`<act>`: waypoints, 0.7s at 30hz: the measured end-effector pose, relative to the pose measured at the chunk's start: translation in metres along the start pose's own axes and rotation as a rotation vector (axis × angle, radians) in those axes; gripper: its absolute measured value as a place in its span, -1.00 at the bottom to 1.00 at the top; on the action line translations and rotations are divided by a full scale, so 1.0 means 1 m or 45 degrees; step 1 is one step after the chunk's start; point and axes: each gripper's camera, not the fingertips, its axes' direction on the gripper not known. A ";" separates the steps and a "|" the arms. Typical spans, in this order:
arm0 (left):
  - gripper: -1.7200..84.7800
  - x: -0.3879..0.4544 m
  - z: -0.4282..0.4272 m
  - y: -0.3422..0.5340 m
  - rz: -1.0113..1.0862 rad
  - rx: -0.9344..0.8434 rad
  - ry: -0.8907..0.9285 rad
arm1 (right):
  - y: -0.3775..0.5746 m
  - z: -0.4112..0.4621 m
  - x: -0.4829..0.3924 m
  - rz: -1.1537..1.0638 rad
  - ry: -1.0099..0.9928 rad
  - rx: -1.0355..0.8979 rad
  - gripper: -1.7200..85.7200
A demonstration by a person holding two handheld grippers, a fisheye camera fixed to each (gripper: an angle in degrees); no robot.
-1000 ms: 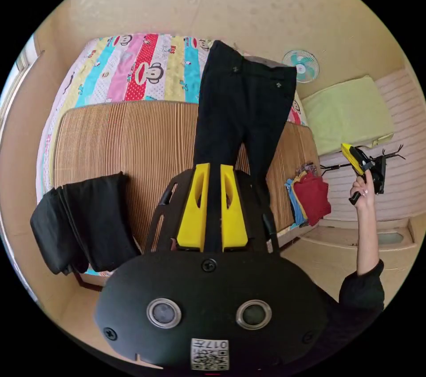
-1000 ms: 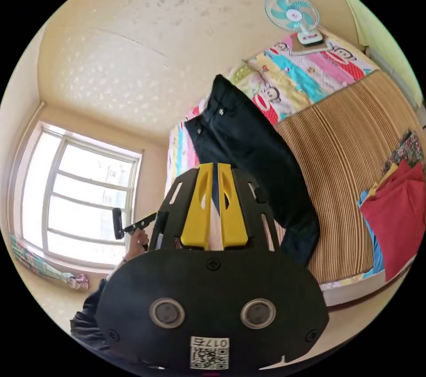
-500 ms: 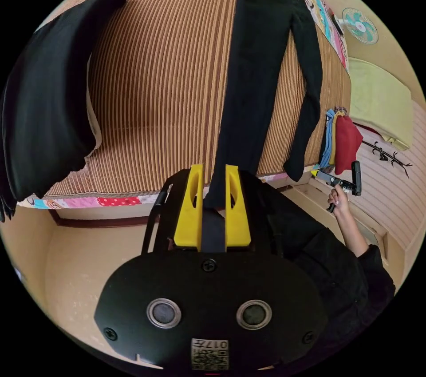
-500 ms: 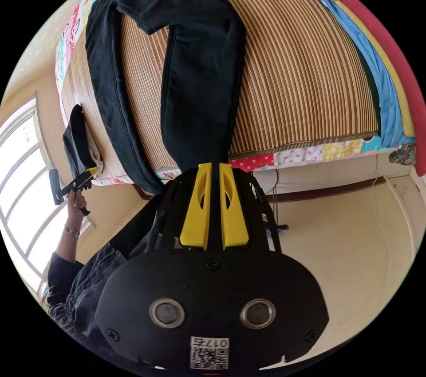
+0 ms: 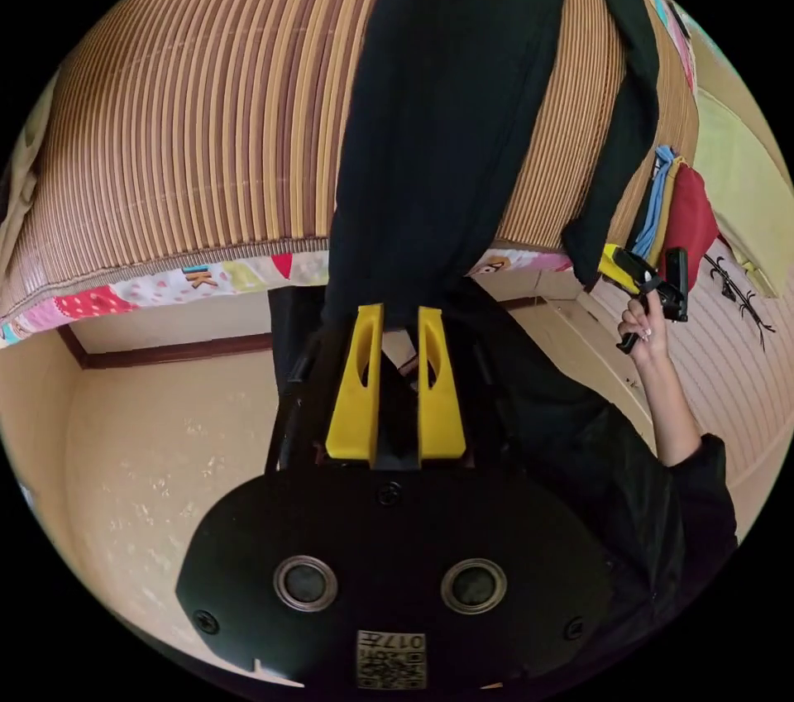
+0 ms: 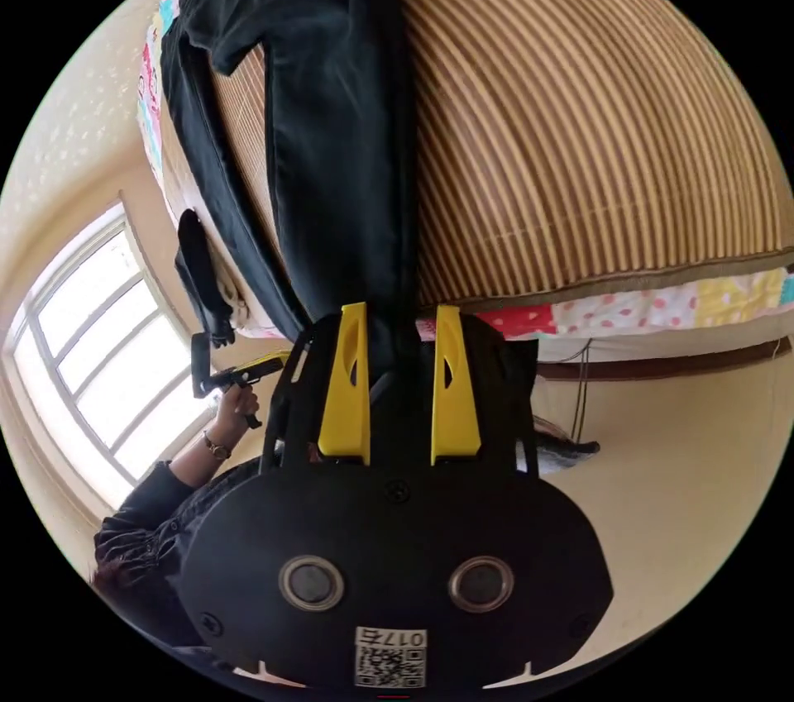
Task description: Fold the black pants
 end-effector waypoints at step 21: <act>-0.84 0.170 -0.131 0.038 0.607 0.054 -0.136 | 0.190 -0.070 -0.041 -1.019 -0.233 -0.304 -0.90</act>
